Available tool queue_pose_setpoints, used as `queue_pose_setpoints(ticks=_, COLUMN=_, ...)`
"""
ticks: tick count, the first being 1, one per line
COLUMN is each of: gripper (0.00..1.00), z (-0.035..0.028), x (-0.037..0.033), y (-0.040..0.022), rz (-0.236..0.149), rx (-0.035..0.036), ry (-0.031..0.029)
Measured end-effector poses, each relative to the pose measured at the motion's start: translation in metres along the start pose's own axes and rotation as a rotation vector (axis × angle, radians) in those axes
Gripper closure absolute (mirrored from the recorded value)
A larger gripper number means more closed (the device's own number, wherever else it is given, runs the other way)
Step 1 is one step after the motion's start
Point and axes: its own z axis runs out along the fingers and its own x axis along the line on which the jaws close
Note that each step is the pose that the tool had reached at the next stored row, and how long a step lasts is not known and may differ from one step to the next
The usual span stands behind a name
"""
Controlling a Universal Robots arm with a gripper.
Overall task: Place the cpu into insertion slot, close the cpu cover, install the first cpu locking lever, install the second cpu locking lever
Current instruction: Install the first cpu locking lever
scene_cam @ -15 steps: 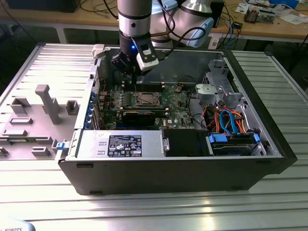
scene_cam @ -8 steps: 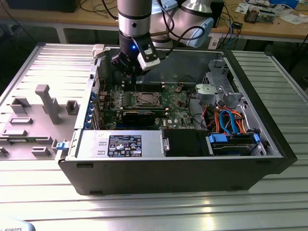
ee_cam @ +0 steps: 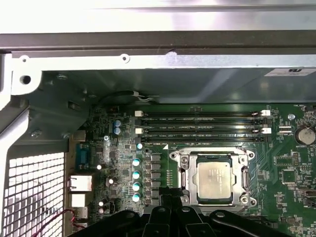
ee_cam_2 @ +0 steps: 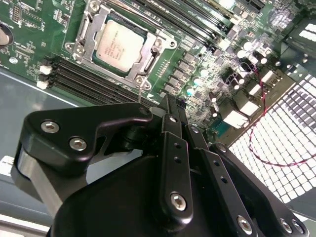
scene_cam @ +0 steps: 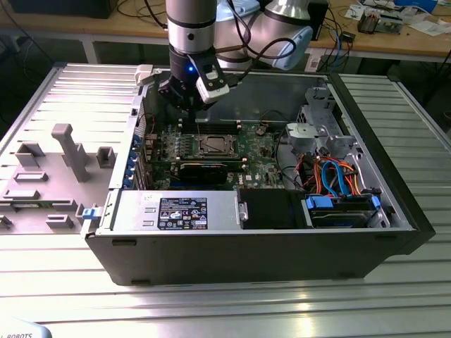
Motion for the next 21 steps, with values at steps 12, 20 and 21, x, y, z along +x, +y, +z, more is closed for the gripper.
queue_pose_setpoints(ticks=12, gripper=0.89, z=0.0046, x=0.0096, y=0.0188, rz=-0.013, rx=0.0040, ry=-0.0038)
queue_pose_setpoints(ticks=20, gripper=0.89, z=0.0072, x=0.0119, y=0.0237, rz=-0.017, rx=0.0141, ry=-0.0357)
queue_pose_setpoints(ticks=21, gripper=0.89, z=0.0075, x=0.0119, y=0.0247, rz=-0.017, rx=0.0141, ry=-0.0357)
